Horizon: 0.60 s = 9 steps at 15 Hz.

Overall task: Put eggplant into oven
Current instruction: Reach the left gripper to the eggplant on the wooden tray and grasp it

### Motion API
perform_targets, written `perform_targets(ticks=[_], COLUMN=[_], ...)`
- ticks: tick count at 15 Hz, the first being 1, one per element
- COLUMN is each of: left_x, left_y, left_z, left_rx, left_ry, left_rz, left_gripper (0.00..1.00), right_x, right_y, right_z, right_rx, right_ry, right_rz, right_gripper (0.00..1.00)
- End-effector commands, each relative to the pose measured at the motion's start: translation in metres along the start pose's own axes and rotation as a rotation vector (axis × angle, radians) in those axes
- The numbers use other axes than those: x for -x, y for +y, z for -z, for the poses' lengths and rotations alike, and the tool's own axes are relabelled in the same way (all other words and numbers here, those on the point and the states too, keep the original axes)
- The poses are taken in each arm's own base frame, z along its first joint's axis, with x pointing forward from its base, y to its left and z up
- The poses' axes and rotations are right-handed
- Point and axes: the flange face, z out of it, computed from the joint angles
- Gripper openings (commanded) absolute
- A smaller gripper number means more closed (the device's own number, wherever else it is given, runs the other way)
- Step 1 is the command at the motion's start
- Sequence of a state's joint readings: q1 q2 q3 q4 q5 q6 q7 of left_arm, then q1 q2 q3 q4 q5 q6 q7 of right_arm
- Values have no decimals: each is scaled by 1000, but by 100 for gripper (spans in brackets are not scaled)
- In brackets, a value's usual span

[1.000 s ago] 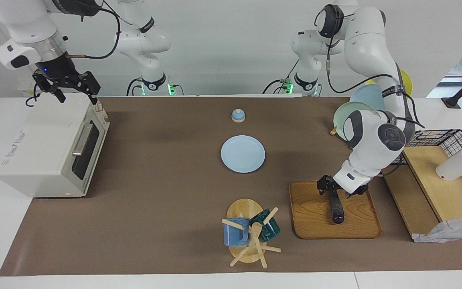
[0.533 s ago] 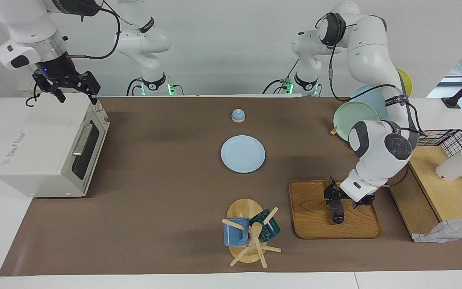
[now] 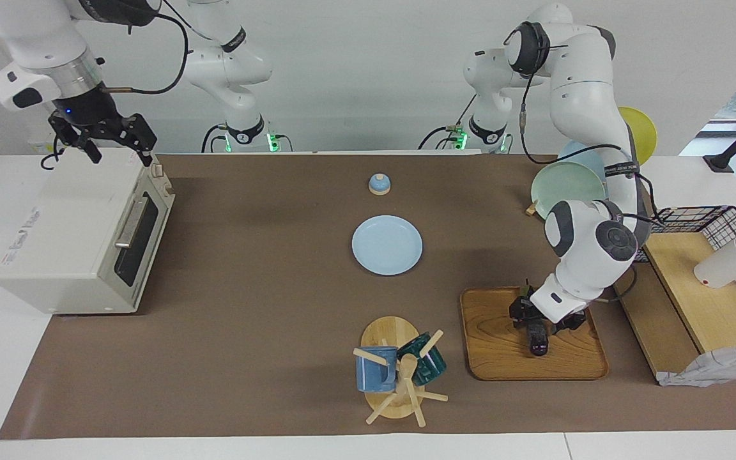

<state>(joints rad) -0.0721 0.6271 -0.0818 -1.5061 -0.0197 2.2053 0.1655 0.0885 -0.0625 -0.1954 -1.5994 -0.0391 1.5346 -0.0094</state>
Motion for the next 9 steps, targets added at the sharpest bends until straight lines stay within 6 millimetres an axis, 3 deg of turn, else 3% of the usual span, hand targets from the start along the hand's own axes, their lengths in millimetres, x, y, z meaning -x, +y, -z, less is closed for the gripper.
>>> perform_targets(ticks=[1,2,3,4,6,9], left_x=[4,3,2,1,-3,4], left_y=[-1,-2,-3,-3,2,15], left_z=[8,11,15,20,38,99], left_rx=[-9,-6,-4,0,43,65], left_ry=[-3,-4,-11,-29,-50,-22], left_rz=[-16,-12,-10,-9,17,92], left_gripper=[24,7,0,0,0,0], right_x=[2,3,4,9,15,10], right_y=[3,2,2,2,3,12], right_z=[-6,-10,-13,-19,-35,-62], right_rx=[-26,-26,-27,-21,-11,57], right_ry=[0,7,7,-2,-2,-16], right_rz=[18,24,26,42,51,55], right_gripper=[100,79,28,0,0,0])
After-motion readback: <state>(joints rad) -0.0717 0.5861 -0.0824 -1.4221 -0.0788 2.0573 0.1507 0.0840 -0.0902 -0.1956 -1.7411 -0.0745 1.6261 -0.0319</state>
